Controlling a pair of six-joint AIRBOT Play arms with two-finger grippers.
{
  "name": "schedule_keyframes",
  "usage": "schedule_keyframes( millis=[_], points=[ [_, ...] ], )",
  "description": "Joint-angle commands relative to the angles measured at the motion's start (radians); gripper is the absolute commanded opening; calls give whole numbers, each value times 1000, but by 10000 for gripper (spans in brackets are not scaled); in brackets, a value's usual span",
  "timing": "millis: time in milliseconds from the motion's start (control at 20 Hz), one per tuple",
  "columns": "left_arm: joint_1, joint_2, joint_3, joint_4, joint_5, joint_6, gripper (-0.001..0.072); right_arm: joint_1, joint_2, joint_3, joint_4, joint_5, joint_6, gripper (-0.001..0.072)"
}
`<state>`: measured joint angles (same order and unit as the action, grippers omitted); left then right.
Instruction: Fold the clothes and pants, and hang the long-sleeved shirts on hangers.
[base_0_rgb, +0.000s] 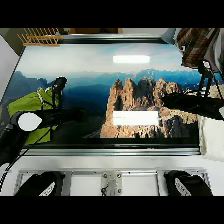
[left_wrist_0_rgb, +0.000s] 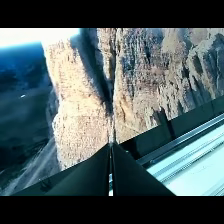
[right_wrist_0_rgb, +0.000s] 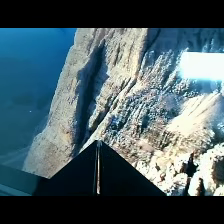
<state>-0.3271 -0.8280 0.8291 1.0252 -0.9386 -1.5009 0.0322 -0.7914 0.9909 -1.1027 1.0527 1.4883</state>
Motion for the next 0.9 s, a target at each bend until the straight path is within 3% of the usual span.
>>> schedule_keyframes(
  millis=[0,450,500,550,750,850],
  points=[
    [1,0,-6,-1,5,0,5,1,-1,-3,0,1,0,23],
    [23,-1,-47,31,64,5,7,1,-3,-2,0,3,0,24],
    [51,-1,-24,90,80,37,218,1,-3,-2,1,3,0,23],
    [90,-2,10,171,92,73,720,1,-3,-2,0,3,0,23],
    [303,-86,122,628,133,73,693,1,-5,-2,0,3,0,23],
    [407,-189,139,749,141,72,692,1,-5,-2,0,3,0,23]
  ],
)
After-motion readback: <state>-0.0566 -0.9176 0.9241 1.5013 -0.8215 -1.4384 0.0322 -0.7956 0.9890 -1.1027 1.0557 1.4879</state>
